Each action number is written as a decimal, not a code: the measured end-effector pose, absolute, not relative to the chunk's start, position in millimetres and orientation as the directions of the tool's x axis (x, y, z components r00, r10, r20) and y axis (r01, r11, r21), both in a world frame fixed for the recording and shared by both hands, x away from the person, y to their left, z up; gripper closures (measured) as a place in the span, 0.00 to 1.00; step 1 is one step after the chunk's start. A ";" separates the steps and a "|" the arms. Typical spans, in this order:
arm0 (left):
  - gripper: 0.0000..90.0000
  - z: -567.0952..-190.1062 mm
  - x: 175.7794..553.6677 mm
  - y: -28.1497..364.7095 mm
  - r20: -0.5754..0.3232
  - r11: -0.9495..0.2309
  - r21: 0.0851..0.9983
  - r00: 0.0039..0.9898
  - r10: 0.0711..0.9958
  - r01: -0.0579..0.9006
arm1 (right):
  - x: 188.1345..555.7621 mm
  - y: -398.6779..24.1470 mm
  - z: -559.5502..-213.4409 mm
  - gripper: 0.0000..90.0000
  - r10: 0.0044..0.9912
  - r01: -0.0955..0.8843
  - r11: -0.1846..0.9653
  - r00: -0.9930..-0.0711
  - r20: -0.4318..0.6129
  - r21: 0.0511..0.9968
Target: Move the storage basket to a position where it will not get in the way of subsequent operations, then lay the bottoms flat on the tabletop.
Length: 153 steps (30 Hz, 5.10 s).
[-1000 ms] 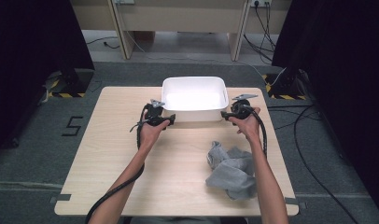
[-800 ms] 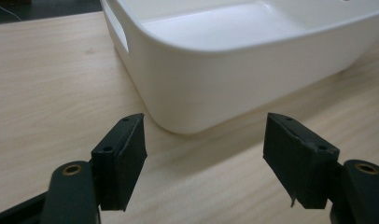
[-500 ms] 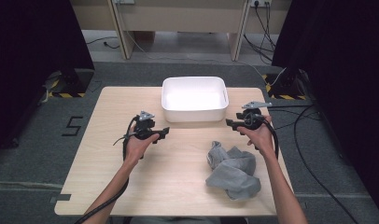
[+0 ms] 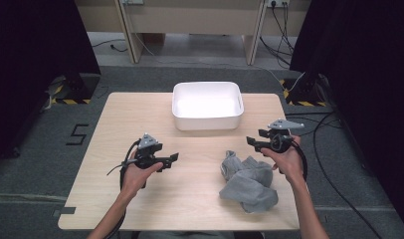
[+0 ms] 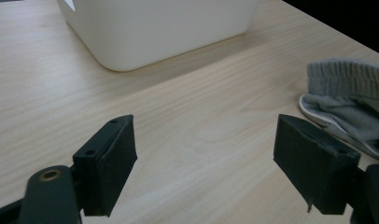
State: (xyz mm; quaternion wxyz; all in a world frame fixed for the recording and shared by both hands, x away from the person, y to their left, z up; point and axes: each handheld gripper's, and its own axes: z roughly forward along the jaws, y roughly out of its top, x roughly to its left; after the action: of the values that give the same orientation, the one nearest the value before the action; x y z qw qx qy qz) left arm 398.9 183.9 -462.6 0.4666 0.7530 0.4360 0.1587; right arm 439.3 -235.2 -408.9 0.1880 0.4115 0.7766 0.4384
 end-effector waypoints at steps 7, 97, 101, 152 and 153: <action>0.22 -467.5 377.2 185.4 -0.142 -0.208 0.846 0.583 0.800 0.491 | 420.9 -239.2 -412.8 0.42 0.797 0.478 0.276 -0.599 0.080 0.834; 0.21 -516.7 329.1 184.4 -0.113 -0.303 0.776 0.595 0.795 0.553 | 400.6 -268.7 -415.9 0.61 0.855 0.479 0.317 -0.519 -0.028 0.818; 0.20 -512.2 324.1 154.7 -0.108 -0.341 0.783 0.653 0.750 0.521 | 384.6 -270.7 -407.2 0.53 0.853 0.470 0.290 -0.522 -0.002 0.834; 0.19 -514.7 359.5 94.6 0.021 -0.476 0.727 0.676 0.737 0.496 | 351.9 -311.9 -439.8 0.90 0.827 0.565 0.414 -0.561 -0.035 0.714; 0.19 -515.3 361.8 112.4 0.009 -0.455 0.726 0.654 0.757 0.516 | 351.5 -308.8 -441.8 0.88 0.807 0.569 0.433 -0.590 -0.020 0.699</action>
State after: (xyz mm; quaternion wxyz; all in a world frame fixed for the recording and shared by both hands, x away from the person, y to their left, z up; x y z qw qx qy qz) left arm 361.8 112.4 -515.3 0.3575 0.8361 0.3805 0.1682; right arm 351.5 -308.8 -441.8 0.1793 0.4159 0.8274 0.3321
